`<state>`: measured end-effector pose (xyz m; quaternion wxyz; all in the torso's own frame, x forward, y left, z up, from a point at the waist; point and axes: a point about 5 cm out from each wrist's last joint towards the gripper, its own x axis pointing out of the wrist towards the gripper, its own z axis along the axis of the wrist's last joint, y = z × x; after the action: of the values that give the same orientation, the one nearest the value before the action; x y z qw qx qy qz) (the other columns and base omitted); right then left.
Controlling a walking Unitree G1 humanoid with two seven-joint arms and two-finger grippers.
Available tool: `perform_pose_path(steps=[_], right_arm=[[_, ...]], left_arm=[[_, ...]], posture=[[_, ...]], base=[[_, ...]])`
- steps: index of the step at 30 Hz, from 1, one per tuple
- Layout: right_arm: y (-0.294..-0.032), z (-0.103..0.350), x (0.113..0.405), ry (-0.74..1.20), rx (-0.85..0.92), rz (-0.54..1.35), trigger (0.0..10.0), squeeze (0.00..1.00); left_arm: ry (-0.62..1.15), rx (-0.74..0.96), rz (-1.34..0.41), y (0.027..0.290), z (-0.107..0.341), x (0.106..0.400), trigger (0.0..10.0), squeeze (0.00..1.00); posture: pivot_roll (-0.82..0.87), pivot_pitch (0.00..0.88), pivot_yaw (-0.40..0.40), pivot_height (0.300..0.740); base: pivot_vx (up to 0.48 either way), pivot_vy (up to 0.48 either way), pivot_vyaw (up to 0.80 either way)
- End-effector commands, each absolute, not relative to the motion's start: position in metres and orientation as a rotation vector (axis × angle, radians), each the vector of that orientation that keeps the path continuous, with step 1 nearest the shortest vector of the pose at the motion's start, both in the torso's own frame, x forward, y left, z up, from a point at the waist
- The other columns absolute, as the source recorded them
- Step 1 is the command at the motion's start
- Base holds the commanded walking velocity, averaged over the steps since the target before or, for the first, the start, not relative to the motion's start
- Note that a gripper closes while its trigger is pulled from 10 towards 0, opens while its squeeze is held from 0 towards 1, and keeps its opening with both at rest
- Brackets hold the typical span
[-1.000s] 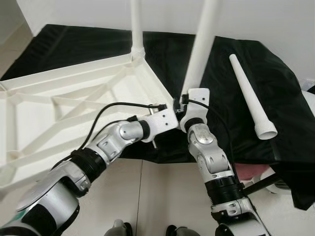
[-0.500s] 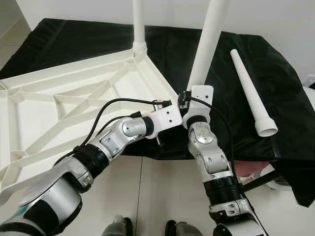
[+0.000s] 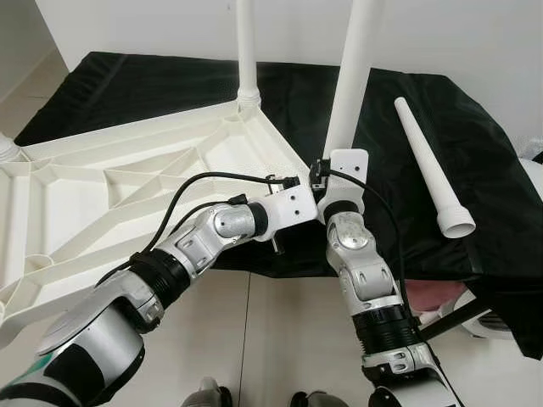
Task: Building children table
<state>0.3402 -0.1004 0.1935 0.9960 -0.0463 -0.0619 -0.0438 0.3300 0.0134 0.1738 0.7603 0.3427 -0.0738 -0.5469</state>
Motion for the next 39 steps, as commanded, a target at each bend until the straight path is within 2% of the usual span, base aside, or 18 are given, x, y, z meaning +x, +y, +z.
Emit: perform_pose_path(steps=[1,39], right_arm=[[-0.1486,0.1788,0.3436,-0.047,-0.186,-0.299,10.0,0.0],[-0.1486,0.1788,0.3436,-0.047,-0.186,-0.299,10.0,0.0]], left_arm=[[-0.129,0.881,-1.901,-0.0012,0.1724,0.284,0.0,0.0],[-0.129,0.881,-1.901,-0.0012,0.1724,0.284,0.0,0.0]], posture=[[0.0,0.167,-0.012,0.74],[0.0,0.167,-0.012,0.74]], base=[[0.0,0.0,0.0],[0.0,0.0,0.0]])
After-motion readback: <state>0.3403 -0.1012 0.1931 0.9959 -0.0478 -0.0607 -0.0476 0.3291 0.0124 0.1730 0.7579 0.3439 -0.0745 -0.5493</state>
